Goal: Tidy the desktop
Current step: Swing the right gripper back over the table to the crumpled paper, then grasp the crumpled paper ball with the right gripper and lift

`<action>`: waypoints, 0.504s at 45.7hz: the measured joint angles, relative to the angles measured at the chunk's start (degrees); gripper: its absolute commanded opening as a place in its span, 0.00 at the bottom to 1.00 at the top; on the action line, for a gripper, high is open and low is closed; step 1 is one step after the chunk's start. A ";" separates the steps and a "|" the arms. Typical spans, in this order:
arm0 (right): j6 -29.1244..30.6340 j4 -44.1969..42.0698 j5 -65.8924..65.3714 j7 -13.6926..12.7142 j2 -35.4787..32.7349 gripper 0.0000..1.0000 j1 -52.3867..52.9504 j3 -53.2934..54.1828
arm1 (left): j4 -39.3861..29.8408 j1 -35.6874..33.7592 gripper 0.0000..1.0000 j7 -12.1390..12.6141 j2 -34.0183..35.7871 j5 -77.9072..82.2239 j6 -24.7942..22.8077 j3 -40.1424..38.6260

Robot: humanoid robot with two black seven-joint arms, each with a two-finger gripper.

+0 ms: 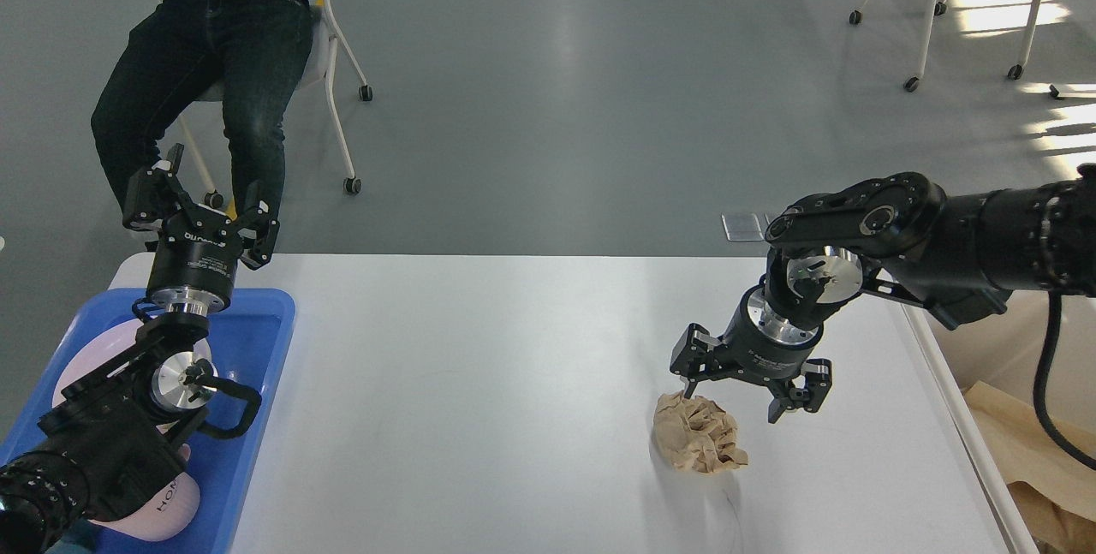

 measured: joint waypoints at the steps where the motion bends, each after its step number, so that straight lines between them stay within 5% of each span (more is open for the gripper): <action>1: 0.00 -0.03 -0.49 0.00 0.31 1.00 -0.22 0.24 | 0.00 0.00 0.96 0.00 0.00 0.00 0.00 0.00; 23: -0.55 -7.25 -7.77 -0.09 8.53 1.00 -7.88 1.01 | 0.00 0.00 0.96 0.04 0.00 0.00 0.00 0.00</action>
